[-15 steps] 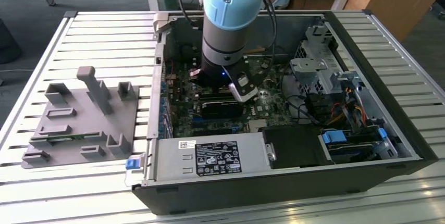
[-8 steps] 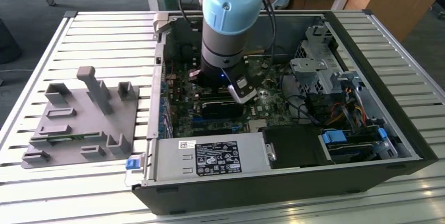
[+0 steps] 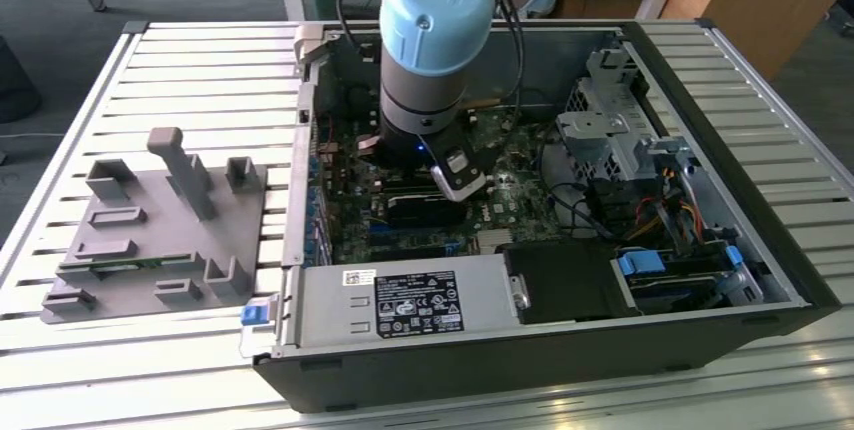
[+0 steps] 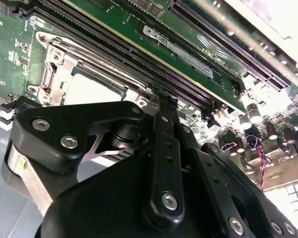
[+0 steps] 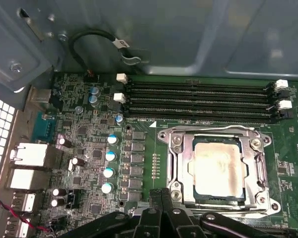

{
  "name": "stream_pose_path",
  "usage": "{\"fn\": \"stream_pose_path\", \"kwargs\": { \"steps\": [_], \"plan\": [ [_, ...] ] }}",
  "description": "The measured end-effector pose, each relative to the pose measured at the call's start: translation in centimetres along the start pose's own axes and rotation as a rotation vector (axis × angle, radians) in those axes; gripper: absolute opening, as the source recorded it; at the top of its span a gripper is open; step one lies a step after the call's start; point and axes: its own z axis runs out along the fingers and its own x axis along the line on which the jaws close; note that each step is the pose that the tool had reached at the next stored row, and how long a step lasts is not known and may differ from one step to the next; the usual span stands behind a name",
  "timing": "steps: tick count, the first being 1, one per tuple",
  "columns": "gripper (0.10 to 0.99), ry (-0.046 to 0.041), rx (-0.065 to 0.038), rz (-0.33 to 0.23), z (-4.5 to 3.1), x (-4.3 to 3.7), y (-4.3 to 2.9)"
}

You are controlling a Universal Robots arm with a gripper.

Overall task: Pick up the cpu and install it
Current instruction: 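Install the second cpu locking lever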

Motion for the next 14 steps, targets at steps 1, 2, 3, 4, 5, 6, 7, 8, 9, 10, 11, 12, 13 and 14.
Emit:
{"fn": "stream_pose_path", "kwargs": {
  "steps": [1,2,3,4,5,6,7,8,9,10,11,12,13,14],
  "plan": [
    [0.106,-0.0001,-0.001,0.0,0.0,0.0,0.0],
    [0.106,-0.0002,-0.002,0.0,-0.02,0.0,0.0],
    [0.106,-0.0003,-0.004,0.0,-0.11,0.0,0.03],
    [0.106,-0.0005,-0.005,0.0,-0.26,0.0,0.08],
    [0.106,-0.0006,-0.006,0.0,-0.48,0.01,0.17],
    [0.106,-0.0004,-0.006,0.0,-0.77,0.01,0.27],
    [0.106,-0.0003,-0.006,0.0,-1.08,0.02,0.37],
    [0.106,-0.0003,-0.006,0.0,-1.33,0.03,0.45],
    [0.106,-0.0003,-0.006,0.0,-1.57,0.03,0.54],
    [0.106,-0.0003,-0.006,0.0,-1.81,0.04,0.62],
    [0.106,-0.0002,-0.006,0.0,-2.05,0.04,0.71],
    [0.106,-0.0003,-0.006,0.0,-2.25,0.05,0.77],
    [0.106,-0.0003,-0.006,0.0,-2.48,0.05,0.85],
    [0.106,-0.0003,-0.006,0.0,-2.74,0.06,0.95]
  ]
}}
